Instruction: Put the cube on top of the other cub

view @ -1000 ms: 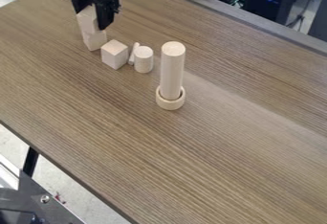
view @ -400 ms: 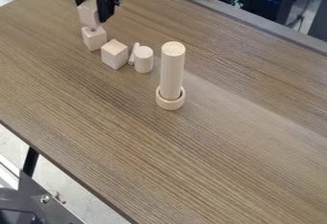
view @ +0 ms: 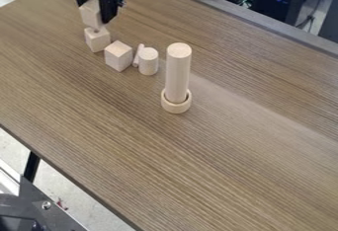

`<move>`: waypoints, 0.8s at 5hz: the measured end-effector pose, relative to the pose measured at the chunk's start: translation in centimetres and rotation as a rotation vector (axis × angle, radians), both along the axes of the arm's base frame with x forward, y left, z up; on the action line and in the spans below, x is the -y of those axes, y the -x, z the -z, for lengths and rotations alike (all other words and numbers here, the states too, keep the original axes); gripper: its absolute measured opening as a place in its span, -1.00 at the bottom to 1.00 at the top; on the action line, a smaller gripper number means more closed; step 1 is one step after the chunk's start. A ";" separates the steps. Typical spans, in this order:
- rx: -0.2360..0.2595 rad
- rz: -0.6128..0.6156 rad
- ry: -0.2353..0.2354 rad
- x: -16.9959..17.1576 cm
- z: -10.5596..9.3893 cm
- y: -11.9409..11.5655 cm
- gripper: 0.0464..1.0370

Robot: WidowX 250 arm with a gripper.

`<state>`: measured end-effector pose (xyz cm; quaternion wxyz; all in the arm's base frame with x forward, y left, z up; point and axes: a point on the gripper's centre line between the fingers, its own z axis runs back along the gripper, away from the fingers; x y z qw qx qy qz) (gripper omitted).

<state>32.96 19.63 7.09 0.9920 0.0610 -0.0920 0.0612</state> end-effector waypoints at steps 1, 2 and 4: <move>-0.004 -0.003 -0.005 0.0 0.2 0.1 0.13; -0.015 -0.003 -0.009 0.0 0.4 0.4 0.13; -0.032 -0.026 -0.017 -0.2 0.6 0.7 0.80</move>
